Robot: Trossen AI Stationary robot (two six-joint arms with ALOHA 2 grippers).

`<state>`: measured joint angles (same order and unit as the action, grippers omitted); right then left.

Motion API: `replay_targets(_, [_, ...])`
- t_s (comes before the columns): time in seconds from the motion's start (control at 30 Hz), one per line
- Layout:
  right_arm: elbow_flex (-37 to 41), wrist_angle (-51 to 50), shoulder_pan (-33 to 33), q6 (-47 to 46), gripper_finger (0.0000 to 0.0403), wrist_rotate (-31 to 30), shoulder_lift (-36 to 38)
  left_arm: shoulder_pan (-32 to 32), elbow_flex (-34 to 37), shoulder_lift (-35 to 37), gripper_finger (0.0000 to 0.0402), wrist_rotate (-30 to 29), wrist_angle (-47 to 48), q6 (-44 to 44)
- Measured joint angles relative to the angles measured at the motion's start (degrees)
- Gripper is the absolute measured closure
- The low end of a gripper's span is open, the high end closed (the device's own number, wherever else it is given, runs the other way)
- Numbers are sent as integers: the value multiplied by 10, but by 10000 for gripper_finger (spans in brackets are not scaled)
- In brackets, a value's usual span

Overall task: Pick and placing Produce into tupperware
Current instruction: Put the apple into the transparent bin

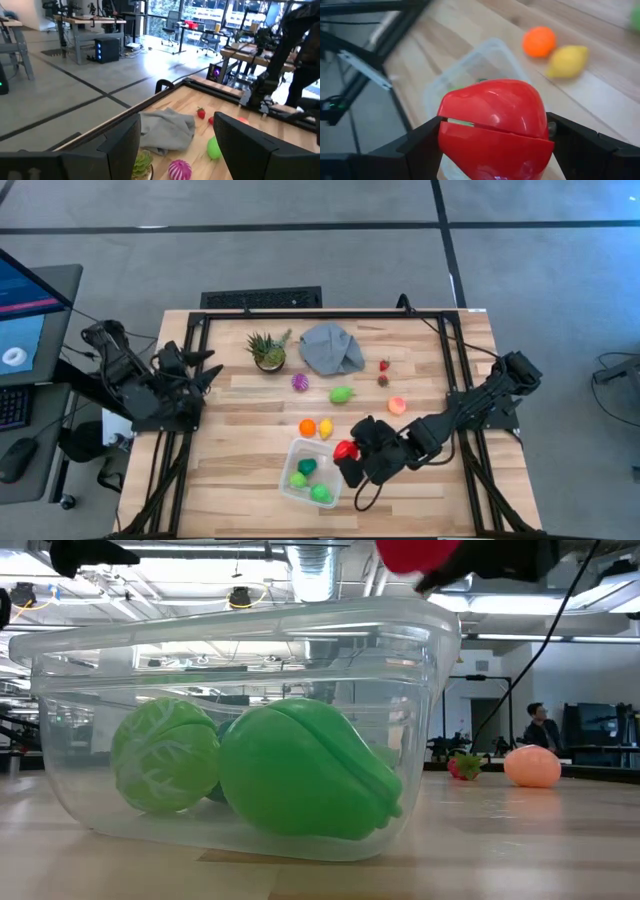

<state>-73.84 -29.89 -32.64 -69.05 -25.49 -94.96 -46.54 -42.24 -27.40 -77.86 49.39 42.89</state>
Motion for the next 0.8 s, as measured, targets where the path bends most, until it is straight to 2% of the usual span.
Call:
replay_targets(0.2, [0,87,1,82,60,-2,0,0,0,-14,162,33,0,5])
replay_targets(0.37, [0,99,1,135,61,-26,0,0,0,-23,162,69,0,5])
replay_targets(0.6, [0,101,0,141,61,-32,0,0,0,-40,162,72,0,10])
replay_targets(0.8, [-1,147,-8,140,61,-20,-45,0,0,-54,162,73,0,17])
